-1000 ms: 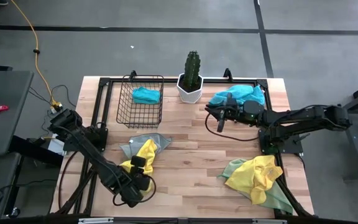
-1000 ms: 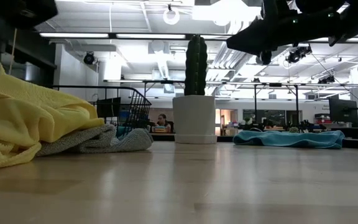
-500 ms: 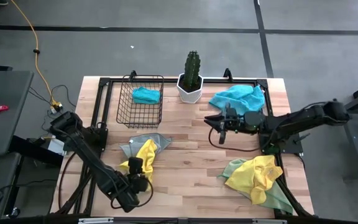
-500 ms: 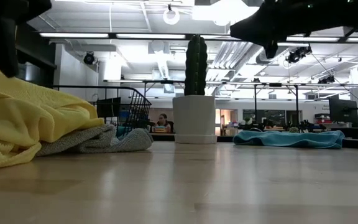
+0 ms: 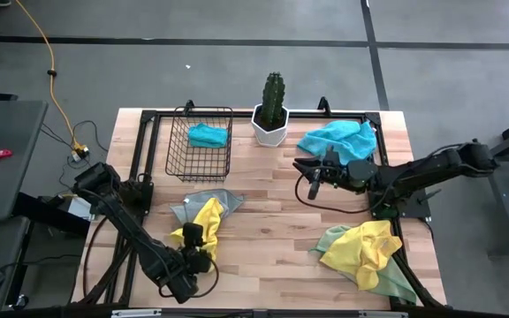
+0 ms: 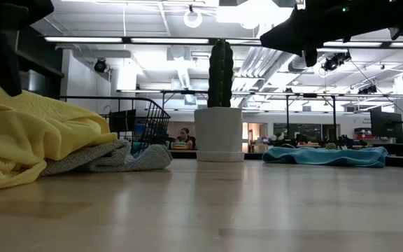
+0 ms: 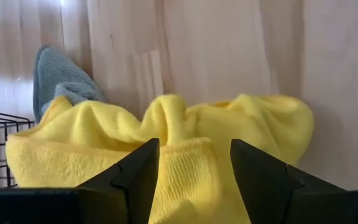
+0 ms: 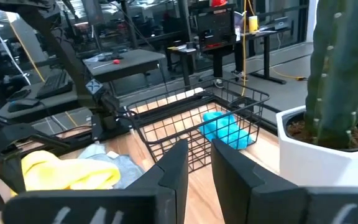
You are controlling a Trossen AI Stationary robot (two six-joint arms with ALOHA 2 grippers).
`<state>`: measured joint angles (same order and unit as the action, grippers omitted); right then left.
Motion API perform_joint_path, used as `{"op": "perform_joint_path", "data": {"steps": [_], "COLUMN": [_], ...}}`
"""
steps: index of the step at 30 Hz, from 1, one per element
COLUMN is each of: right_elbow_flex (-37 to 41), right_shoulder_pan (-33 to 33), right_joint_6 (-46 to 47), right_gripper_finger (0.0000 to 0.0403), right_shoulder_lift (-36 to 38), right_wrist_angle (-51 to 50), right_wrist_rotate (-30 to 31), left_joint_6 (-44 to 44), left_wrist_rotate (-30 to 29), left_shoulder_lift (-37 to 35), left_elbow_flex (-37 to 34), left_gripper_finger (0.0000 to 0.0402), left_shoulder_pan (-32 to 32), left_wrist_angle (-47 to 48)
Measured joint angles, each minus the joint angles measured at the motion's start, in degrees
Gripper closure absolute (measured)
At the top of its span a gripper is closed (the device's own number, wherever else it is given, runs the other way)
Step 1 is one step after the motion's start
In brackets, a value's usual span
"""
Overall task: Fold microfiber towels
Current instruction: Fold the left yellow microfiber towel on the table
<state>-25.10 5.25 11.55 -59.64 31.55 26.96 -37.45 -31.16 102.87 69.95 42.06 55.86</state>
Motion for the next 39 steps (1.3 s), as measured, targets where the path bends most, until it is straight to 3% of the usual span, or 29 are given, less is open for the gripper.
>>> {"op": "perform_joint_path", "data": {"steps": [5,17,24,39], "right_elbow_flex": [0.0,0.0,0.0,0.0], "right_shoulder_pan": [-0.38,-0.38,-0.38,-0.38], "right_joint_6": [0.0,-1.55,-2.6,-2.6], "right_gripper_finger": [0.0343,0.0343,0.0343,0.0343], "right_shoulder_lift": [0.0,0.0,0.0,0.0], "right_wrist_angle": [0.0,0.0,0.0,0.02], "right_wrist_rotate": [-0.02,-0.02,-0.02,-0.02], "left_joint_6": [0.11,-5.59,-8.02,-5.33], "left_wrist_rotate": [-2.59,0.1,-3.31,-5.73], "left_shoulder_lift": [0.0,0.0,0.02,0.02], "left_elbow_flex": [0.0,0.0,-0.79,-0.79], "left_gripper_finger": [0.0212,0.0212,0.0214,0.0234], "left_shoulder_pan": [0.0,1.76,3.65,3.61], "left_wrist_angle": [0.49,-0.82,-0.33,-0.42]}}
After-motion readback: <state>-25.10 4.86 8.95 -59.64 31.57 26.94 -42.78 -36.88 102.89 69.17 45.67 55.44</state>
